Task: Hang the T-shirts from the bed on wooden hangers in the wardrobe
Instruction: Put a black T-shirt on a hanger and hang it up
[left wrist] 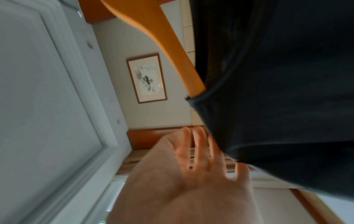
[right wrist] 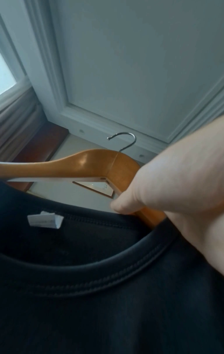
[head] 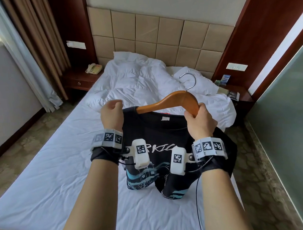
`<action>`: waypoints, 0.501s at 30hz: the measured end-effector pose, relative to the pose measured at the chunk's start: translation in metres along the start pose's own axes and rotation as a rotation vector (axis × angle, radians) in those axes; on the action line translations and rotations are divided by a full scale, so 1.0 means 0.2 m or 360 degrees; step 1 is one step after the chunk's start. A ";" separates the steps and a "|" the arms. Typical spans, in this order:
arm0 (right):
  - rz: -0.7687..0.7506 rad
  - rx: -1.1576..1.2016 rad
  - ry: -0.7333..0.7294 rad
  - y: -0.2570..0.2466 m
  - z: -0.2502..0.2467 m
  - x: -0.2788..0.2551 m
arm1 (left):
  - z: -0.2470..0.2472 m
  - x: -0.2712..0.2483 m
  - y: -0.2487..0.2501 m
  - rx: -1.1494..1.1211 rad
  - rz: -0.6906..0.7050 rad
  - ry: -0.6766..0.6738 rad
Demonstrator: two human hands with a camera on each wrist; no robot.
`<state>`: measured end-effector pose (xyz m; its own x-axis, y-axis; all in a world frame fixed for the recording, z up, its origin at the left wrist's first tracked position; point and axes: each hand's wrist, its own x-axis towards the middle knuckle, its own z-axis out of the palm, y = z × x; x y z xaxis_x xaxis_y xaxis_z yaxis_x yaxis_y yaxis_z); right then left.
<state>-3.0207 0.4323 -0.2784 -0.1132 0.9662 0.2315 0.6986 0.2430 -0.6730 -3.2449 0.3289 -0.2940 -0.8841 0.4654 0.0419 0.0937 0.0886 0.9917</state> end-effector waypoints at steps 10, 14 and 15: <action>-0.0213 -0.0027 -0.0234 -0.10 0.08 -0.08 | 0.18 -0.10 0.08 0.0397 0.0619 -0.0916; -0.0284 0.0098 -0.0326 -0.10 0.08 -0.07 | 0.22 -0.11 0.08 0.0464 0.0542 -0.0694; -0.0310 0.0163 -0.0334 -0.10 0.07 -0.07 | 0.21 -0.11 0.08 0.0449 0.0548 -0.0618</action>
<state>-3.0427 0.4156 -0.2790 -0.3891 0.8945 0.2204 0.5757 0.4228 -0.6999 -3.2037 0.3574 -0.2844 -0.5536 0.7927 0.2551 0.5109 0.0814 0.8558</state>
